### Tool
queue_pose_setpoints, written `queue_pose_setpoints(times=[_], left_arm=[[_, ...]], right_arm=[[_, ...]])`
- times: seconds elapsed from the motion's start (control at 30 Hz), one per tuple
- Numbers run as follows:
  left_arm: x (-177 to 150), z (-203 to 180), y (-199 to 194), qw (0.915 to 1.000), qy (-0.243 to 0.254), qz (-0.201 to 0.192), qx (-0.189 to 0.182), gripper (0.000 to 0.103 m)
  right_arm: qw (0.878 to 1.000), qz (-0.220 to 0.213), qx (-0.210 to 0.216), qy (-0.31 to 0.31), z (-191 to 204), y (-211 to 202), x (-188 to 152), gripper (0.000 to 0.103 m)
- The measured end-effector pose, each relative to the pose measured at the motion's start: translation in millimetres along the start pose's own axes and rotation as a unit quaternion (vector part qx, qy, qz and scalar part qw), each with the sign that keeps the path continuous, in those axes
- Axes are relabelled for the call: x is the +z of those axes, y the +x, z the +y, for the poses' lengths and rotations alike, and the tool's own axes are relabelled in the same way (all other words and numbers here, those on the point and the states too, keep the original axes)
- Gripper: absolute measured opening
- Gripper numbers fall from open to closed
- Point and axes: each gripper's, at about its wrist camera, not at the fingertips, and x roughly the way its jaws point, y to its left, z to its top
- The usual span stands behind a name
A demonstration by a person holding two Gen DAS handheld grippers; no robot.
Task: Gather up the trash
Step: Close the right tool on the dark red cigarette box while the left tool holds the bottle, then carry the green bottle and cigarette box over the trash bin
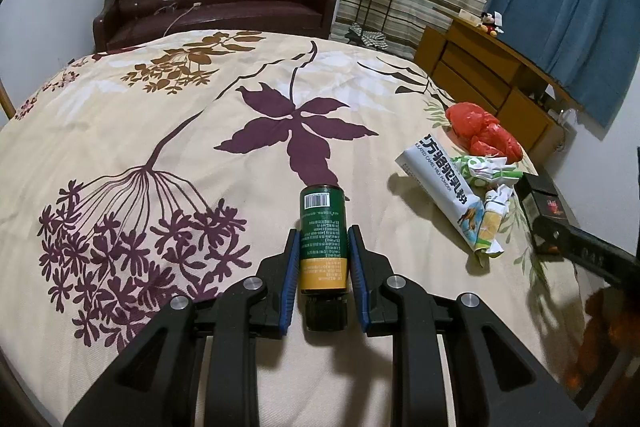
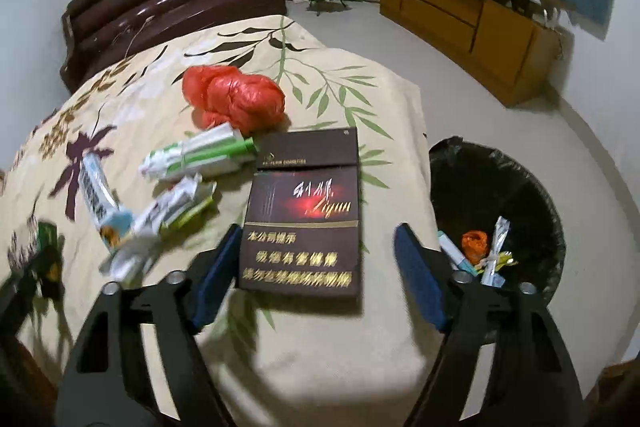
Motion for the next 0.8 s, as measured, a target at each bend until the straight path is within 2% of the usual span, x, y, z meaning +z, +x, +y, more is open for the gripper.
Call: queue_pose_setpoints(times=[0.07,0.47,0.8], left_arm=[[0,-1,1,1.0000,0.002,-0.001,0.003,0.025],[2,-6,-2,0.9997,0.010,-0.015,0.018,0.025],[6,-44,-15,0.9990,0.028,-0.035,-0.008,0.025]], right_arm=[[1.000,-0.008,-0.007,-0.018,0,-4,-4,0.056],[0.999,-0.027,0.005,-0.031,-8,-11,-11,0.055],[0.998,-0.064,-0.020,-0.020,-49,-34,-17,0.055]])
